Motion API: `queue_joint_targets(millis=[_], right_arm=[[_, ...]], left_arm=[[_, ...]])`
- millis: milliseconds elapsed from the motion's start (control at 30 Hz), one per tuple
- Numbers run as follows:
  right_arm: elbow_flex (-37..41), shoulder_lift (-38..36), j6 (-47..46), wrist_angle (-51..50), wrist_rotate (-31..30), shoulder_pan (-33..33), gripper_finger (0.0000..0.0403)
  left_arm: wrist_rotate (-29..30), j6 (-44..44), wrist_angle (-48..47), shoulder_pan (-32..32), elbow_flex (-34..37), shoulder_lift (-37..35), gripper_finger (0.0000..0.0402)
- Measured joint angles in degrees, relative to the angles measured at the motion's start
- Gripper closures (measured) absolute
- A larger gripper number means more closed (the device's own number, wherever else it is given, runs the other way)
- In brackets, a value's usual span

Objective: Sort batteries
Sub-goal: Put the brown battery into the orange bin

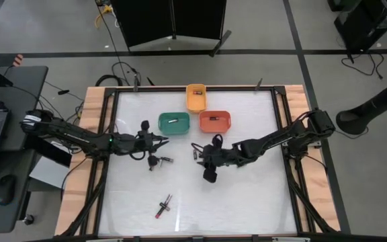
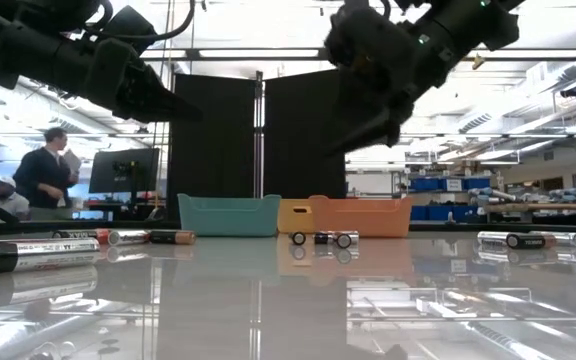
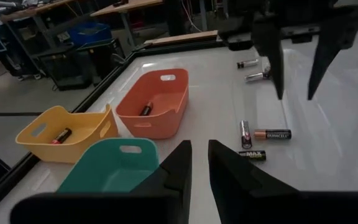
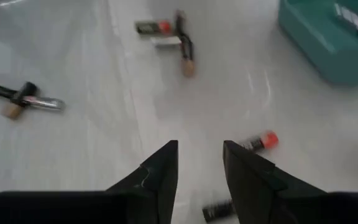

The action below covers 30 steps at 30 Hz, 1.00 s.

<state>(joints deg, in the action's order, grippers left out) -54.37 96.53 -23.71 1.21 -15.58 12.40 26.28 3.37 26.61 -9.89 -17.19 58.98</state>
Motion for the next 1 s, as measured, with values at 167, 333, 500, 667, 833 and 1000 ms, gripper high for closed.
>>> queue_joint_targets(millis=[167,333,500,667,833,1000], right_arm=[[0.0,0.0,5.3,7.0,2.0,-2.3,0.0267],[-0.3,2.8,7.8,13.8,5.9,-3.8,0.0268],[-7.0,10.5,11.9,13.7,6.6,-4.0,0.0268],[-16.9,18.4,16.0,10.2,6.7,-4.0,0.0268],[-24.3,25.0,17.9,5.2,6.5,-4.9,0.0265],[-27.2,28.9,16.6,4.2,6.4,-6.2,0.0254]], left_arm=[[0.0,0.5,0.4,0.0,0.0,0.0,0.0342],[0.0,-0.4,3.8,0.0,0.7,0.0,0.0342],[1.1,-0.4,8.8,0.2,2.6,0.0,0.0342],[1.6,-0.5,10.2,0.4,3.8,0.0,0.0342],[1.6,-0.6,10.3,0.4,4.3,0.0,0.0342],[1.6,-0.6,10.3,0.4,4.3,0.0,0.0342]])
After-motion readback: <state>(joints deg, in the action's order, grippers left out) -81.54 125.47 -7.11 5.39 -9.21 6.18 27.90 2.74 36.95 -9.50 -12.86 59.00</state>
